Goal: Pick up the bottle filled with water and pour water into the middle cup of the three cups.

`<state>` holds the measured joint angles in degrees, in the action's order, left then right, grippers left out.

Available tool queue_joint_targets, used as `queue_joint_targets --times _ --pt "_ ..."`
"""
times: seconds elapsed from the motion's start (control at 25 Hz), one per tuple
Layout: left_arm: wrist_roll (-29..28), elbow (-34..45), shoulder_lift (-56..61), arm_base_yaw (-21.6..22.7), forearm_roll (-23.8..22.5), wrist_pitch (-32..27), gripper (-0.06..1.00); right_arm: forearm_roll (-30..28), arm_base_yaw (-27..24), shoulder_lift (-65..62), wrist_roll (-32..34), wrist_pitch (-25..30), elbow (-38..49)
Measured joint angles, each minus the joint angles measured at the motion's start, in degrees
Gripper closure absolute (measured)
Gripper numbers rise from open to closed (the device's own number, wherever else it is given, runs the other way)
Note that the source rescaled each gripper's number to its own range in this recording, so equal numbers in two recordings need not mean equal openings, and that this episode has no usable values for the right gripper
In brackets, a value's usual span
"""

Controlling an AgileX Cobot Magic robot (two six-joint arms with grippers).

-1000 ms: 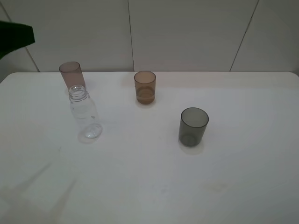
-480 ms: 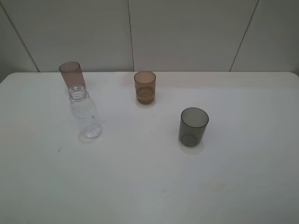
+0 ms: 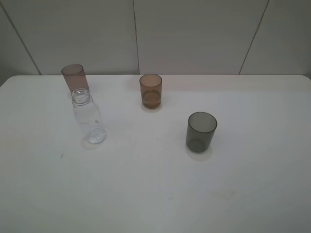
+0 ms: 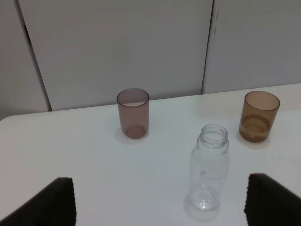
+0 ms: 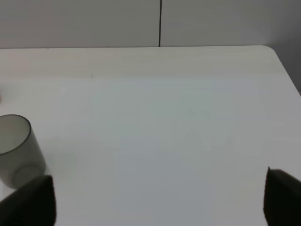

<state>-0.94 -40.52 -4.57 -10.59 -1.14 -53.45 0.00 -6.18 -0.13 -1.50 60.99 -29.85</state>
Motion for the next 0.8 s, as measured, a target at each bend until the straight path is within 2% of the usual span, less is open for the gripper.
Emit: queue_joint_targets --times 0.2,0.44,0.8 --pt "-0.48 0.27 0.0 0.0 0.05 -6.95 0.22 0.0 0.0 0.0 0.0 0.0 0.0" --pt "0.56 8.31 0.18 0.0 0.05 -13.55 0.22 0.0 0.0 0.0 0.0 0.0 0.0" --pt "0.3 9.16 0.23 0.0 1.84 -13.14 0.22 0.0 0.0 0.05 0.0 0.0 0.0"
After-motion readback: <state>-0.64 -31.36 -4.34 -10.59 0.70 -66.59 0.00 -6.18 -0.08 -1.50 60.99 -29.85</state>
